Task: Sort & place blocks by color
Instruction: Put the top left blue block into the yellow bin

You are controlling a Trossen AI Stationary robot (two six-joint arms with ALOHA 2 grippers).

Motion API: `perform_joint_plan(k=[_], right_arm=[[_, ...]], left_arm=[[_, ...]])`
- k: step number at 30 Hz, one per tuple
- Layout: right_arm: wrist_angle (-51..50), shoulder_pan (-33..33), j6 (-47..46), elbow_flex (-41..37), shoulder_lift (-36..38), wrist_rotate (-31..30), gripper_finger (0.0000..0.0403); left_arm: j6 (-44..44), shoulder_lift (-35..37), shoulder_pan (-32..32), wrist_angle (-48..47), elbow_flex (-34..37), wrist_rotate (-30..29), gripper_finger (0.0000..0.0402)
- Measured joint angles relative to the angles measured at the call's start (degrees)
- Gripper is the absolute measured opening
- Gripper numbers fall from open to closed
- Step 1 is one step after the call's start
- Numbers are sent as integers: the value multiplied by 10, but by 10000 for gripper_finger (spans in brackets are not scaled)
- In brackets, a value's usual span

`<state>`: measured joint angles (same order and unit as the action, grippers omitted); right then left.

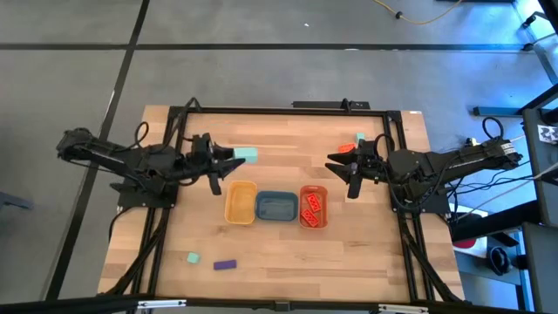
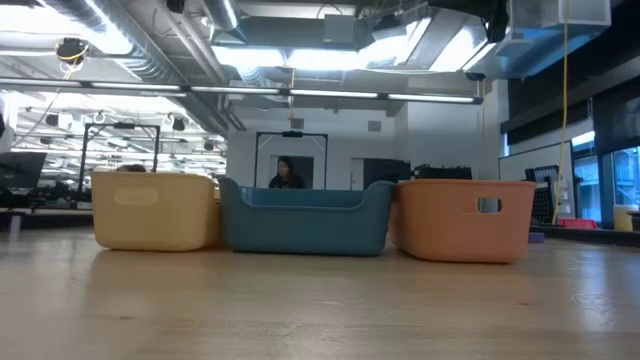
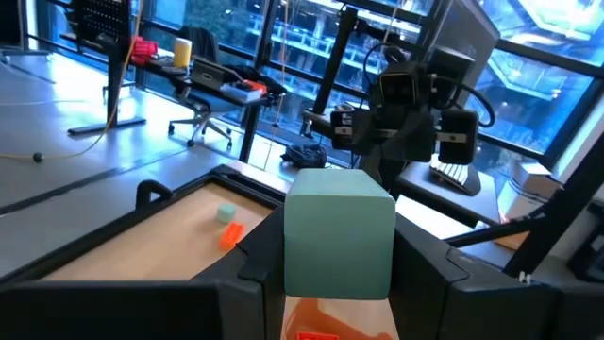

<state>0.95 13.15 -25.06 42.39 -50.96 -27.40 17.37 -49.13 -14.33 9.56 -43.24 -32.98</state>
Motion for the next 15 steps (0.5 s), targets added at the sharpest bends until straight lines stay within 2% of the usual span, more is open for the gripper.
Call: perform_joint_plan(k=[5,10,15], right_arm=[[0,0,0,0,0,0,163],[0,0,0,0,0,0,163],[0,0,0,0,0,0,163]], left_arm=[[0,0,0,-19,-4,14,124],[43,-25,6,-248,-91,50,124],[65,-94,27,-472,-188,148,124]])
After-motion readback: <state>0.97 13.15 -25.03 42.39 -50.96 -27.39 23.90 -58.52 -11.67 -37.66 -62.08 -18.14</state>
